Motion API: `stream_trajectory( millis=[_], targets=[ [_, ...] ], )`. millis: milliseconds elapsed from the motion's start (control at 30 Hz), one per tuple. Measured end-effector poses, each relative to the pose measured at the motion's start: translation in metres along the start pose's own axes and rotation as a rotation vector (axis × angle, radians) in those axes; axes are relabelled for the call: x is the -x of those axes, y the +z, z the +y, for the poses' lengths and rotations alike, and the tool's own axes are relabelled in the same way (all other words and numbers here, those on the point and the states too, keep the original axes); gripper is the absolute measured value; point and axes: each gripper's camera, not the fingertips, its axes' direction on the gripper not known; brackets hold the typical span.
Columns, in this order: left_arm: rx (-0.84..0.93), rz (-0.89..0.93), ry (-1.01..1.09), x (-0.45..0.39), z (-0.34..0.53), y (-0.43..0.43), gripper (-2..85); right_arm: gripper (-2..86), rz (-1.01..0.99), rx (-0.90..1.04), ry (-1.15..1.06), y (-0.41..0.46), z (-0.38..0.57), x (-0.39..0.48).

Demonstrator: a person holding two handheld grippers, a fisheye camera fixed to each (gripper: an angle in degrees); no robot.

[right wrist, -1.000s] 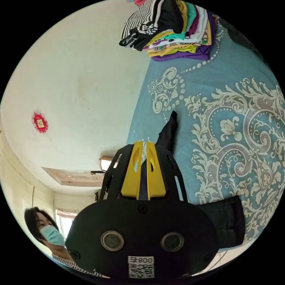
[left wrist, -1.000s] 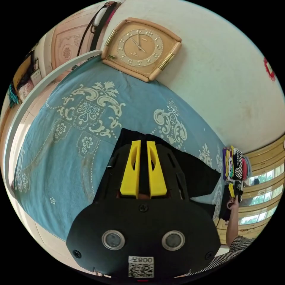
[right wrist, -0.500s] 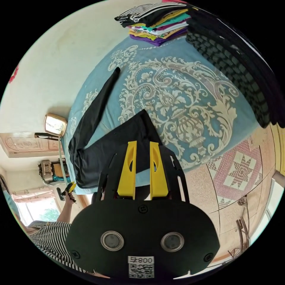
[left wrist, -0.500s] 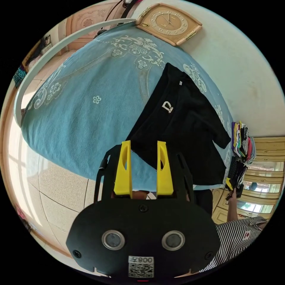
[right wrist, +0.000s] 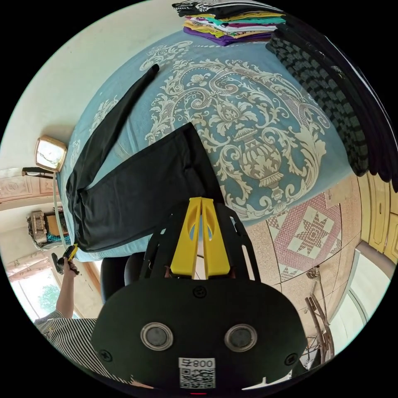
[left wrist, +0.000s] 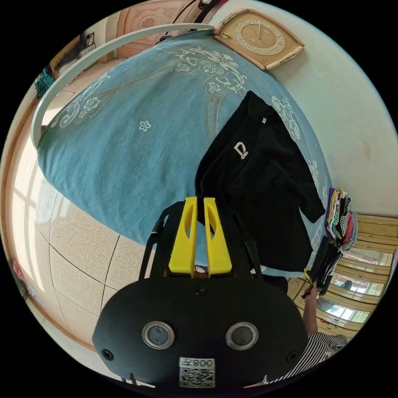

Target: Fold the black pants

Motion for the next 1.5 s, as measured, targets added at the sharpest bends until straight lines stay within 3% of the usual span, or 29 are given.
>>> stream_trajectory(
  millis=[200,367,567,867,1133,1300,1500],
  targets=[
    [-0.068,0.068,0.037,0.015,0.01,-0.031,3.0,0.3,0.04,-0.057,0.021,-0.034,0.01,-0.021],
    [-0.037,0.059,-0.007,0.035,0.003,-0.008,2.9,2.0,-0.134,-0.086,0.031,-0.032,0.021,-0.031],
    [0.004,0.027,-0.035,0.049,-0.02,0.017,2.9,8.6,-0.164,-0.083,0.051,-0.012,0.024,-0.011],
    [-0.007,0.055,-0.031,0.076,-0.054,0.037,2.8,1.8,0.057,-0.01,-0.008,-0.01,0.014,0.033],
    [-0.014,0.047,0.104,0.089,-0.086,0.044,2.6,0.7,0.064,-0.031,-0.07,-0.071,0.021,0.019],
    [0.076,0.021,0.017,0.119,-0.11,0.107,2.3,1.0,0.034,0.069,-0.022,-0.034,0.016,-0.006],
    [0.061,-0.086,-0.038,0.155,-0.129,0.14,1.1,1.4,-0.027,-0.01,0.072,-0.05,0.035,-0.035]
  ],
)
